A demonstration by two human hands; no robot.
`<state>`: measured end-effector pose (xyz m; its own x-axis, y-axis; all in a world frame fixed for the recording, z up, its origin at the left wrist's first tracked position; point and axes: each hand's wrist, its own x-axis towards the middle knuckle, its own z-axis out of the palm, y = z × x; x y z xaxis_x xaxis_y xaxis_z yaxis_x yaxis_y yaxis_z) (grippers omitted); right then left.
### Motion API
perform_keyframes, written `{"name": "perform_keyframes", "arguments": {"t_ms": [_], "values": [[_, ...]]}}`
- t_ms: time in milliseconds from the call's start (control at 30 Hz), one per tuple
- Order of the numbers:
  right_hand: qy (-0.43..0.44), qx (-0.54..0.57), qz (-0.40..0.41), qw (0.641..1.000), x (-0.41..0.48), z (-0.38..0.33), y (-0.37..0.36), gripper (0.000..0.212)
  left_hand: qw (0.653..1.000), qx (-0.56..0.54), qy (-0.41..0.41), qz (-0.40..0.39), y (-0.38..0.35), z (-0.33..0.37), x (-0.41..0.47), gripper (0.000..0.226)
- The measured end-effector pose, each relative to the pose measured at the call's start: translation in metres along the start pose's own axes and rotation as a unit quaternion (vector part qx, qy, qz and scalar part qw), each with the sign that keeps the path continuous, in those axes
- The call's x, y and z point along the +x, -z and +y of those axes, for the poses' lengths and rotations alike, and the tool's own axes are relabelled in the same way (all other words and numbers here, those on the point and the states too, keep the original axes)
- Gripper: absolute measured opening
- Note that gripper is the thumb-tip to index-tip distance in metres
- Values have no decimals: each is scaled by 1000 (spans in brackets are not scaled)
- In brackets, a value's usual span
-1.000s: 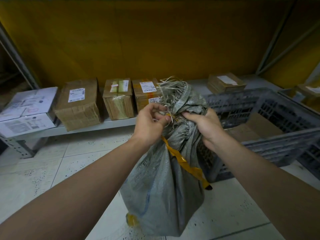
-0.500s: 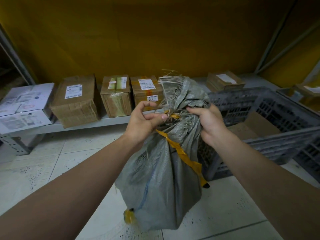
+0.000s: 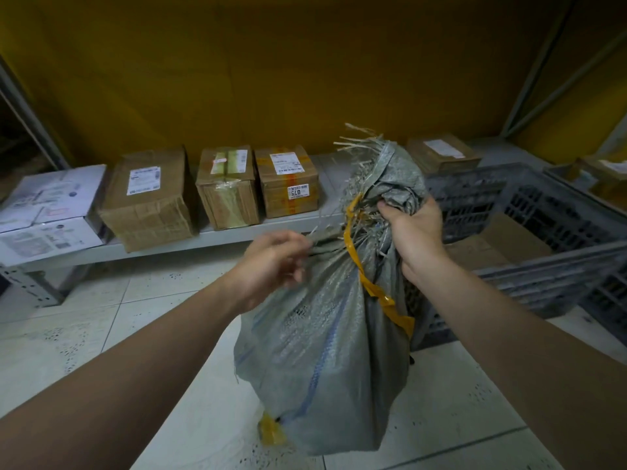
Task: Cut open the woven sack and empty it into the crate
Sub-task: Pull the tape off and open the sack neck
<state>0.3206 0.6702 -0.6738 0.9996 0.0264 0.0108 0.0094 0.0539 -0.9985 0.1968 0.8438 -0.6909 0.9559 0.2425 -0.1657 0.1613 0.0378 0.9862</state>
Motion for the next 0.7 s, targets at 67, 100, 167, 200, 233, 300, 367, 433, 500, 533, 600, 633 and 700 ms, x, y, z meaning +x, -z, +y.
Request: {"name": "perform_keyframes", "arguments": {"t_ms": [67, 100, 167, 200, 233, 300, 367, 433, 500, 533, 600, 633, 700], "values": [[7, -11, 2, 1000, -1, 1, -2, 79, 990, 82, 9, -117, -14, 5, -10, 11], [12, -12, -1, 1000, -2, -1, -2, 78, 983, 116, 7, -144, -23, 6, -12, 19], [20, -15, -2, 1000, -5, -1, -3, 71, 983, 124, -26, -136, -42, 5, -14, 23], [22, -20, 1, 1000, -5, -1, -3, 68, 987, 110, -43, -112, -50, 4, -13, 20], [24, -22, 1, 999, -6, -1, -3, 66, 990, 98, -59, -88, -55, 3, -11, 18], [26, -28, 1, 999, -7, -1, -2, 63, 990, 97, -85, -57, -60, 3, -9, 16], [35, -31, 1, 999, -7, -3, 1, 58, 989, 100, -101, -49, -58, 4, -8, 9], [46, -44, -4, 998, -9, -4, 3, 62, 988, 100, -105, -55, -56, 5, -8, 9], [72, -99, -13, 992, -12, -1, 6, 63, 989, 96, -103, -41, -54, 7, -7, 12], [92, -135, -17, 986, -15, 1, 7, 60, 991, 87, -98, -25, -55, 9, -7, 15], [117, -175, -24, 977, -18, 4, 9, 55, 994, 70, -77, 7, -56, 17, -5, 21], [118, -177, -24, 977, -17, 6, 10, 54, 995, 66, -67, 16, -57, 20, -4, 22], [103, -169, -20, 980, -15, 5, 10, 55, 998, 39, -45, 22, -56, 23, -3, 22]]}}
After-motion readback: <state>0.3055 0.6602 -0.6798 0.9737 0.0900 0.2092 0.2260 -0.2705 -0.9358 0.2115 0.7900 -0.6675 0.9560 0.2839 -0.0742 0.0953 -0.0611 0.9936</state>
